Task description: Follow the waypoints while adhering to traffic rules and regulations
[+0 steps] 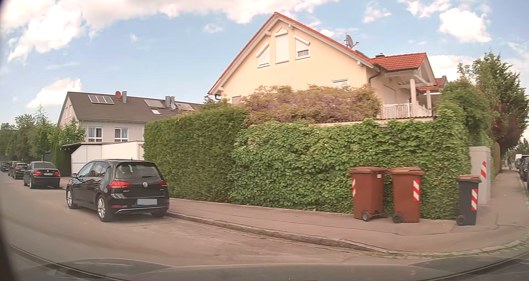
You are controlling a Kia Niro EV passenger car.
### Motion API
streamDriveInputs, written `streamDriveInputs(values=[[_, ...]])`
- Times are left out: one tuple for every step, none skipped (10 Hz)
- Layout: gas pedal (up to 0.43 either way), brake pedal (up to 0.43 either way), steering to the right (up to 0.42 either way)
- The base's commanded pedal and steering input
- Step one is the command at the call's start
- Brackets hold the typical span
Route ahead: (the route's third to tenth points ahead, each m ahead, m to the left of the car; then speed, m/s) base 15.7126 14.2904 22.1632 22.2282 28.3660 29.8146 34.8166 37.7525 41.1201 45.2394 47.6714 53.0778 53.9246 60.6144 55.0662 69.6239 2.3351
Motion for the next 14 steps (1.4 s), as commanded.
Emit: streamDriveInputs(values=[[0.0, 0.067, -0.831], [0.0, 0.061, -0.835], [0.0, 0.061, -0.837], [0.0, 0.061, -0.837], [0.0, 0.018, -0.836], [0.0, 0.018, -0.828], [0.0, 0.024, -0.815], [0.0, 0.018, -0.801], [0.0, 0.024, -0.789], [0.0, 0.018, -0.775], [0.0, 0.018, -0.752], [0.008, 0.024, -0.733], [0.02, 0.018, -0.713], [0.047, 0.024, -0.696]])
